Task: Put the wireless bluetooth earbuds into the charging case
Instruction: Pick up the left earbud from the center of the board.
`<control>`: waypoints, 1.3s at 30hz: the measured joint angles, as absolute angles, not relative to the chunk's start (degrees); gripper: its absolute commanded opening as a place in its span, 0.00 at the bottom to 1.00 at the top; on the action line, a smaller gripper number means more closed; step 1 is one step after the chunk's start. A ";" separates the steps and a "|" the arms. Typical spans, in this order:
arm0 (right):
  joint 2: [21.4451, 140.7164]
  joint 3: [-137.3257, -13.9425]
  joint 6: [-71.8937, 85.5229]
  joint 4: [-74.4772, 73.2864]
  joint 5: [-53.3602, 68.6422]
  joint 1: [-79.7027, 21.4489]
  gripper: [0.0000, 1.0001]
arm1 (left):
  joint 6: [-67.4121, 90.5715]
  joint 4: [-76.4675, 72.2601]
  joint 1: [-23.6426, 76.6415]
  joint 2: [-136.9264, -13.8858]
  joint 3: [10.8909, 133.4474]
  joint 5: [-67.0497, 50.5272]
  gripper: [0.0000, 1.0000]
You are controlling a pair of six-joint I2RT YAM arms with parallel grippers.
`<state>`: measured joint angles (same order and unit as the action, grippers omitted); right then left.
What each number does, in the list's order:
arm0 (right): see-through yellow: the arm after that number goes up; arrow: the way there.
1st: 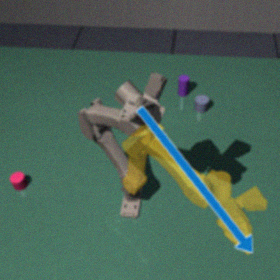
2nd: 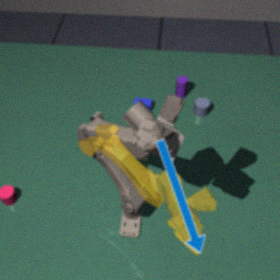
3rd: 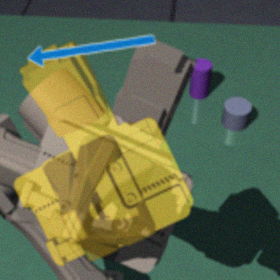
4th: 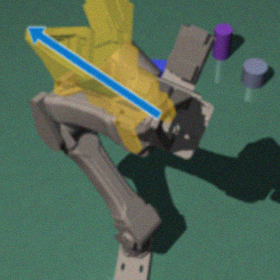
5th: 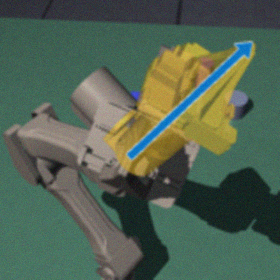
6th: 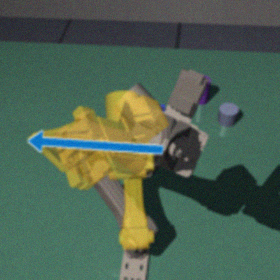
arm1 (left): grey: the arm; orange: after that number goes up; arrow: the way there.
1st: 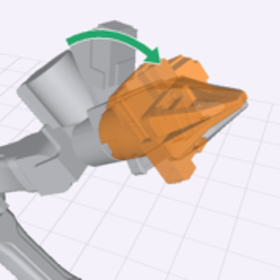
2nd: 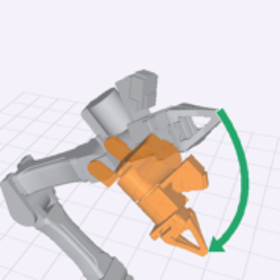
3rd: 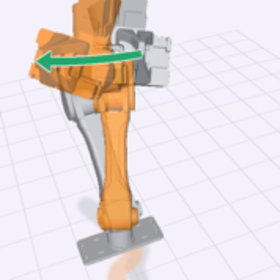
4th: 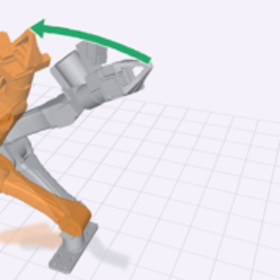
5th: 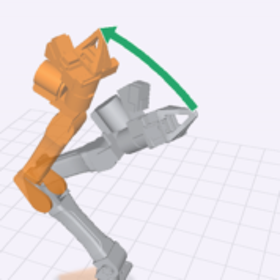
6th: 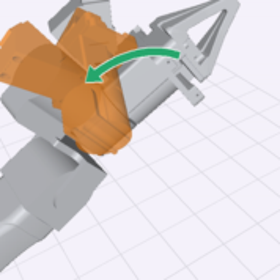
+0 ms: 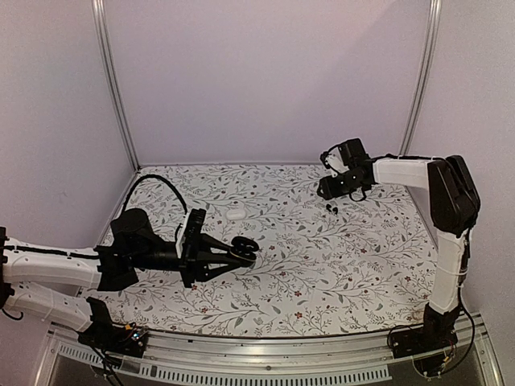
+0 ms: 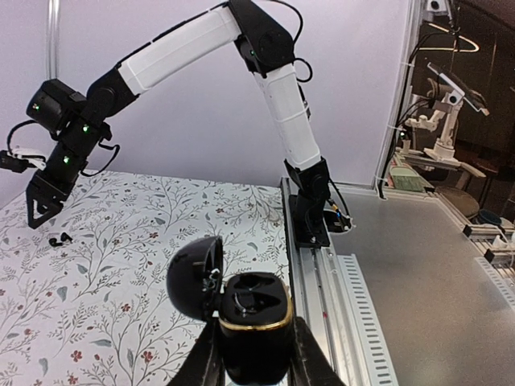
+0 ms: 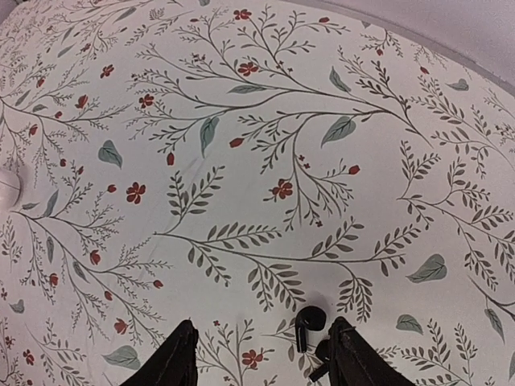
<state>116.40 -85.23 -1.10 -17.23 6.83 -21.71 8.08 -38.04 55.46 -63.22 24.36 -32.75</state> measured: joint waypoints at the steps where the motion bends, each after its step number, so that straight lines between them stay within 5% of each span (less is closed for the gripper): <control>1: 117.23 -85.93 -1.48 -17.82 6.37 -21.71 0.53 | 8.05 -38.02 55.46 -63.22 24.36 -32.75 0.00; 39: 130.04 -97.36 -6.70 -29.54 0.75 -21.69 0.35 | 7.53 -38.04 55.46 -63.35 24.36 -32.82 0.00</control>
<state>130.04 -97.36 -6.70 -29.54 0.75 -21.69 7.53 -38.04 55.46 -63.35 24.36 -32.82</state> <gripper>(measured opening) 0.371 0.218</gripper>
